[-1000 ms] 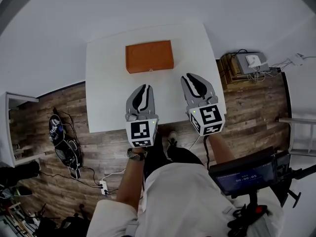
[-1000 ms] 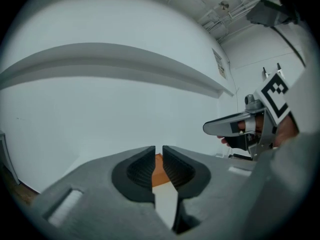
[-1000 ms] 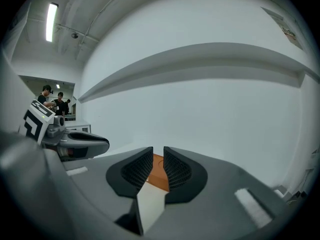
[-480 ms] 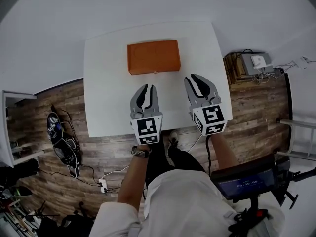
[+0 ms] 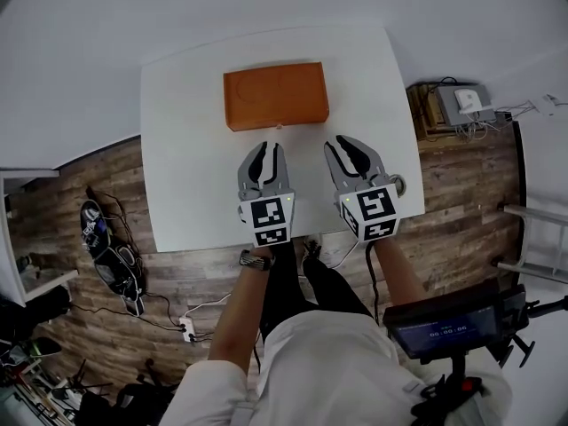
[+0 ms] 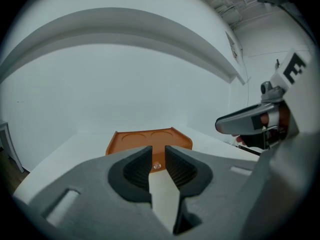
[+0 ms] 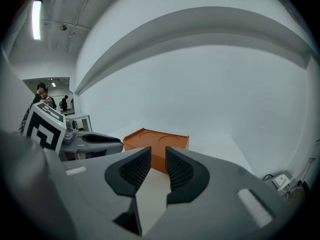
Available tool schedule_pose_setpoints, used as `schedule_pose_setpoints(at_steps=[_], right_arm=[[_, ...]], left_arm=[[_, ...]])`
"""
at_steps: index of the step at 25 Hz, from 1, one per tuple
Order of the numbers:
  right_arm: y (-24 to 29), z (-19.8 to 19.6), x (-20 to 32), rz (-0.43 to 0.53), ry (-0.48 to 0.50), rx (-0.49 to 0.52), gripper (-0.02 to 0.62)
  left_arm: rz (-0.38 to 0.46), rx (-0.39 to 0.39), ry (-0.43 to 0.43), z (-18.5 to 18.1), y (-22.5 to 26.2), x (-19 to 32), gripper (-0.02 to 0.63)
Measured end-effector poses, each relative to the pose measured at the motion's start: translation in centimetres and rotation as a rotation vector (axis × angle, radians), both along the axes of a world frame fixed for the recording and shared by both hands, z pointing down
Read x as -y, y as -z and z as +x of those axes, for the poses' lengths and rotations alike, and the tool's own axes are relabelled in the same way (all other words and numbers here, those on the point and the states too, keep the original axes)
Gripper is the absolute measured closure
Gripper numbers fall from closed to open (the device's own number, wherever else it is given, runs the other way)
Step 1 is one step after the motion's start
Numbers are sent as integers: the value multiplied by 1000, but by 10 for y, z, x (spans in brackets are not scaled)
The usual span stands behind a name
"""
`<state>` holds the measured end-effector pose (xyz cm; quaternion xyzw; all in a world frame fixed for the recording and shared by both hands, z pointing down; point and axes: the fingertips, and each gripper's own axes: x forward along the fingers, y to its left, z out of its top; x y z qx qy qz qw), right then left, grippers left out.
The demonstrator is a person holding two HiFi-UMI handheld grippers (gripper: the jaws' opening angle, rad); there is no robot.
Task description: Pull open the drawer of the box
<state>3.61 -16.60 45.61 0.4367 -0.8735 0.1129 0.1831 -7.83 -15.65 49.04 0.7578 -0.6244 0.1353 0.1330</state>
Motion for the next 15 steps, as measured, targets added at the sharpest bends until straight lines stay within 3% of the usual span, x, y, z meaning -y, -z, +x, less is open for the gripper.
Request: schedule_pose_setpoints(at_steps=[15], right_arm=[[-38, -1, 16, -58, -39, -18, 502]], left_arm=[[-136, -33, 36, -2, -77, 29, 526]])
